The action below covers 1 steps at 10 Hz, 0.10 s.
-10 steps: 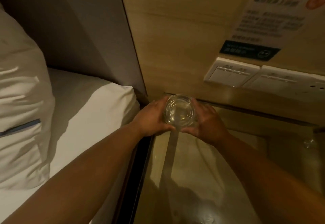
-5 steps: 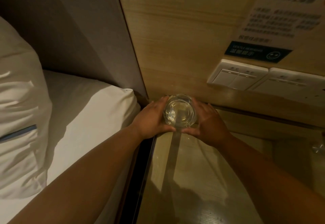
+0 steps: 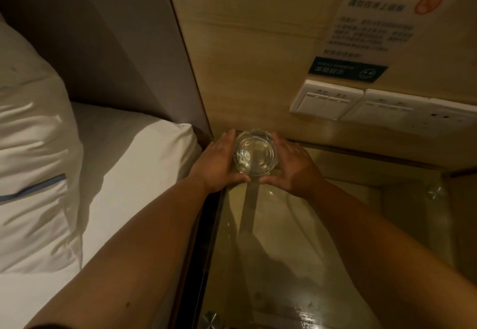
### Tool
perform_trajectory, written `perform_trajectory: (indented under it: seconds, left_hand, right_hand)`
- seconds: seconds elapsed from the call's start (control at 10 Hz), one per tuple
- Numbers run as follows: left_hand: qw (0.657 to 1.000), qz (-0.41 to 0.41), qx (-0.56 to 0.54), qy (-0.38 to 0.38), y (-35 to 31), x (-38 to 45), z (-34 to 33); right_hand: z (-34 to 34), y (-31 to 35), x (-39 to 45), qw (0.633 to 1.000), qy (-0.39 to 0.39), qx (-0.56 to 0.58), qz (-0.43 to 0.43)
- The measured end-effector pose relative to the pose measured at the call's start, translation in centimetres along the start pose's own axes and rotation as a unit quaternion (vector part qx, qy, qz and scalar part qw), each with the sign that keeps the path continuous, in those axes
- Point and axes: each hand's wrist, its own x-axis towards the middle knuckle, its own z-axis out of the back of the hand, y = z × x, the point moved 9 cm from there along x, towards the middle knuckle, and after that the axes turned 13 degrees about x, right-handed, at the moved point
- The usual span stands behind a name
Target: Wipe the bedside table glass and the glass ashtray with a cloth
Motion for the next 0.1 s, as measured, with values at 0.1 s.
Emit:
perform_trajectory:
  seconds: [0.1]
  left_hand:
    - [0.999, 0.011, 0.045, 0.011, -0.37, -1.32, 0.65]
  right_hand:
    - [1.02, 0.64, -0.94, 0.999, 0.007, -0.030, -0.017]
